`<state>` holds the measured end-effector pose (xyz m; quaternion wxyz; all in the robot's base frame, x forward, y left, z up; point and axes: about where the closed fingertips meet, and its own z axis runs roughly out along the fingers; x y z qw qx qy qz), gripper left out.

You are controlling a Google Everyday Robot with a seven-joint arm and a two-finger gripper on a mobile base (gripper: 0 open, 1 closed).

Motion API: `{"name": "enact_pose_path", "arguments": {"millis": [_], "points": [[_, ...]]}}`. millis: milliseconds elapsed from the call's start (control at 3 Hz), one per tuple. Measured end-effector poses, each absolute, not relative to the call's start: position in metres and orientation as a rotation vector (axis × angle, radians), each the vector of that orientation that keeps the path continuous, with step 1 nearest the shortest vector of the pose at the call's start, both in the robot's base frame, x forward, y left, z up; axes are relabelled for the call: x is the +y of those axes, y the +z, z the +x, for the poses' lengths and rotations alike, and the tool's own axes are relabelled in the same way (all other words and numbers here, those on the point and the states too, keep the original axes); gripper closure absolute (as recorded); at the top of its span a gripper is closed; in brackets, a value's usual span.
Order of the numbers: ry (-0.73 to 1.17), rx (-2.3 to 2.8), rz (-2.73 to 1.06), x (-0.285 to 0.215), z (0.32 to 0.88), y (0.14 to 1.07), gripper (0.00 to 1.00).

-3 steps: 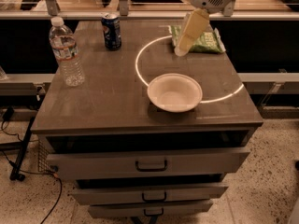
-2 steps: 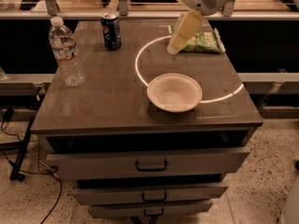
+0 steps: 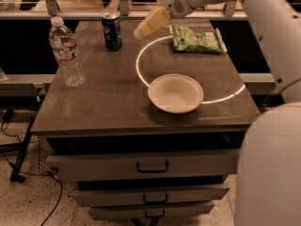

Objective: Place pepsi can into paper bowl

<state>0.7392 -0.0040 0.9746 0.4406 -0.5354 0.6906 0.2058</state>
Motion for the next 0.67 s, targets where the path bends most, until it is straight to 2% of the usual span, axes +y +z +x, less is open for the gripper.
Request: {"name": "enact_pose_path", "arguments": {"millis": [667], "points": [[0.627,1.764,-1.103,0.072,0.795,0.941,0.0]]}}
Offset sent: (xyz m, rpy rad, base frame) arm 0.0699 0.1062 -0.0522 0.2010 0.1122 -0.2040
